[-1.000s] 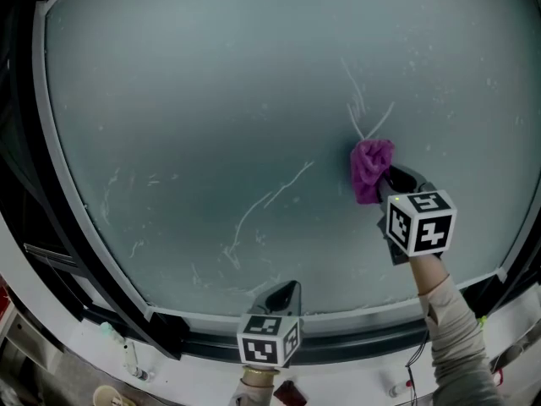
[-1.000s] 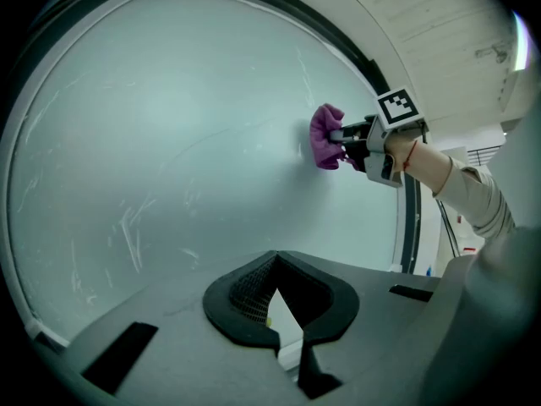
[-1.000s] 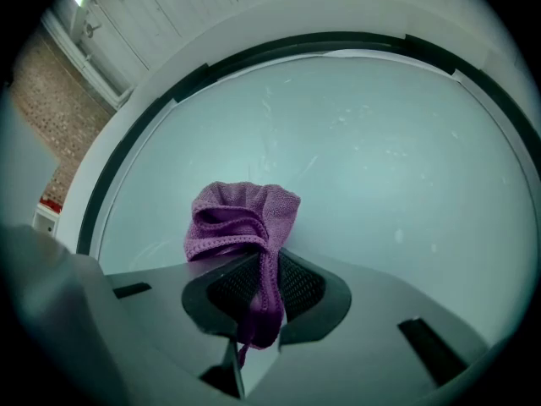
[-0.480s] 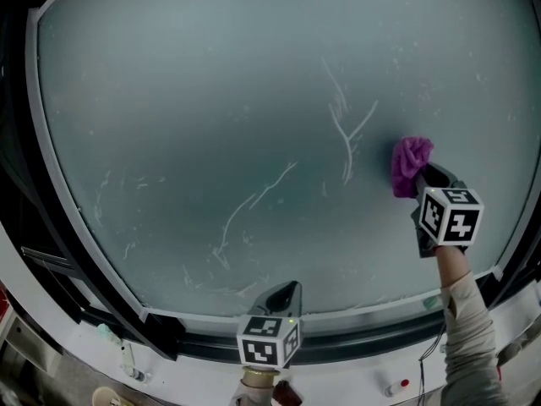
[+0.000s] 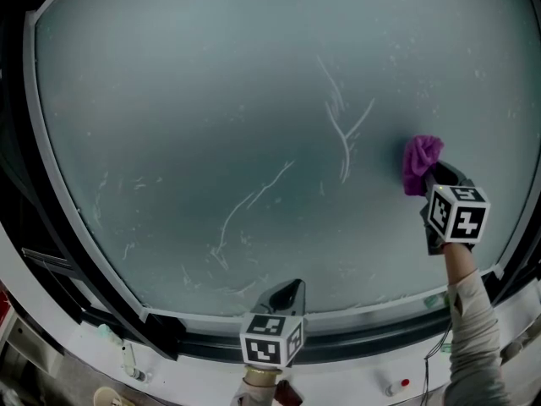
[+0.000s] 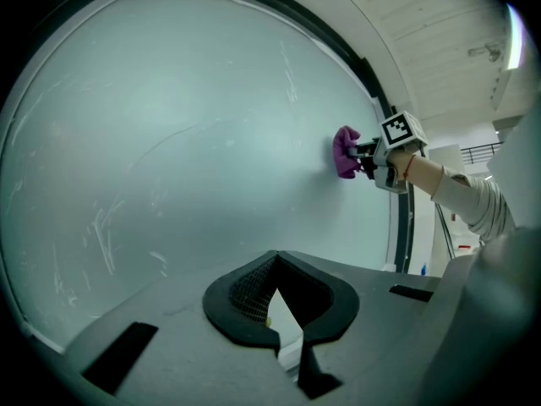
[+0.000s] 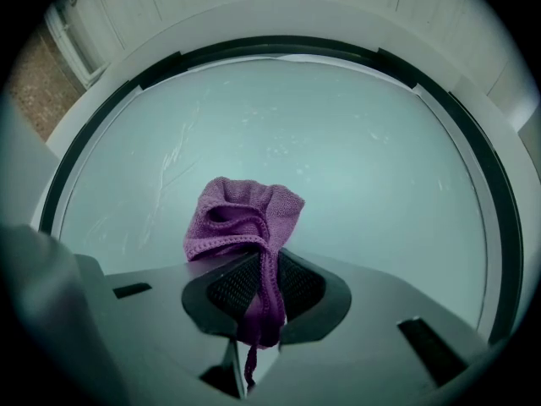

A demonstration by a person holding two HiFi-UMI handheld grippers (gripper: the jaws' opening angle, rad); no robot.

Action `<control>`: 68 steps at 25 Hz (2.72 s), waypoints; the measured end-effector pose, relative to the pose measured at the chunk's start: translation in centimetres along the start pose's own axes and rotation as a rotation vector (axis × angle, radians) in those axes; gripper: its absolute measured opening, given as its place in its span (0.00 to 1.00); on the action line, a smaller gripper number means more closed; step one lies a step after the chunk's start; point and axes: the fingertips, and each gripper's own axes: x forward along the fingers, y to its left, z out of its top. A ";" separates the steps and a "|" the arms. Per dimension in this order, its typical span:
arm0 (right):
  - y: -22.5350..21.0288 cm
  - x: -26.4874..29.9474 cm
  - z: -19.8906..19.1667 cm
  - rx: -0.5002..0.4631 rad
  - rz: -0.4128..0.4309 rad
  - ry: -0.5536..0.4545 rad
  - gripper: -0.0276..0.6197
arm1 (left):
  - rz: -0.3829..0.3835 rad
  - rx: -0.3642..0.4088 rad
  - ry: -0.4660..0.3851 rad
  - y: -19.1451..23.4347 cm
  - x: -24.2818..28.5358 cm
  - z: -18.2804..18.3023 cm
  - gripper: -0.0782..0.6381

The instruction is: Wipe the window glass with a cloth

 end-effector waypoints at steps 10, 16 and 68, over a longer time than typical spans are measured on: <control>2.8 -2.8 0.9 0.042 0.063 -0.054 0.12 | 0.011 -0.008 -0.002 0.0 -0.2 -0.1 0.12; 7.5 -4.7 1.5 0.070 0.168 -0.092 0.12 | 0.032 -0.017 -0.005 0.6 -0.9 -0.2 0.12; 36.8 0.7 -6.4 0.137 0.605 0.071 0.12 | 0.364 -0.070 0.013 11.2 -12.5 -3.5 0.12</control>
